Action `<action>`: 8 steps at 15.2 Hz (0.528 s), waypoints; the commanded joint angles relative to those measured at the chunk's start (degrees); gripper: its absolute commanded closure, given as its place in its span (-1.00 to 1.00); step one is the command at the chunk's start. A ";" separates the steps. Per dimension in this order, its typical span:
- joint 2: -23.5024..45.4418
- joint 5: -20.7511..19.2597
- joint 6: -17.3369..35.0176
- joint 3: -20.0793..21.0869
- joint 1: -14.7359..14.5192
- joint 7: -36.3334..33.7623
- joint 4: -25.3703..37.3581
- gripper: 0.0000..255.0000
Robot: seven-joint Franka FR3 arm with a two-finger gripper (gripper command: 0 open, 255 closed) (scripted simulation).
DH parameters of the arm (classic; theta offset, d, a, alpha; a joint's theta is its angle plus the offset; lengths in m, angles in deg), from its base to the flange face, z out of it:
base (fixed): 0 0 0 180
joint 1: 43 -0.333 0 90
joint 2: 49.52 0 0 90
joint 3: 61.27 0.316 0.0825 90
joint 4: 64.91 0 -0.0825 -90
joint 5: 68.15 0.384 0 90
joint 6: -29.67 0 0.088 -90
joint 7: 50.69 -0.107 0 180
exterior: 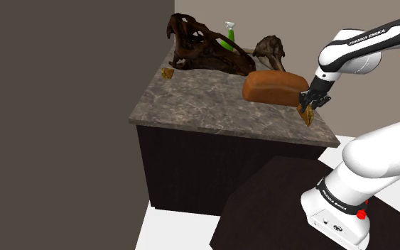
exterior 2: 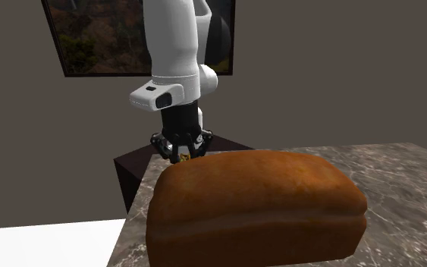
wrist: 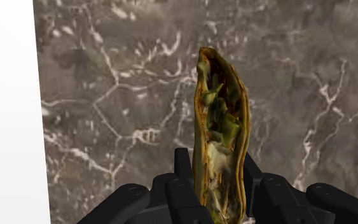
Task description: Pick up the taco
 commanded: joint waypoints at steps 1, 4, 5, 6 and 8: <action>-0.43 0.01 -0.90 0.17 0.02 -0.09 0.41 1.00; -2.03 -0.04 -3.76 0.72 0.15 -0.34 1.69 1.00; -2.53 -0.03 -4.69 0.90 0.18 -0.41 2.13 1.00; -3.00 -0.02 -5.62 1.07 0.21 -0.47 2.59 1.00; -3.90 0.02 -7.46 1.42 0.25 -0.59 3.55 1.00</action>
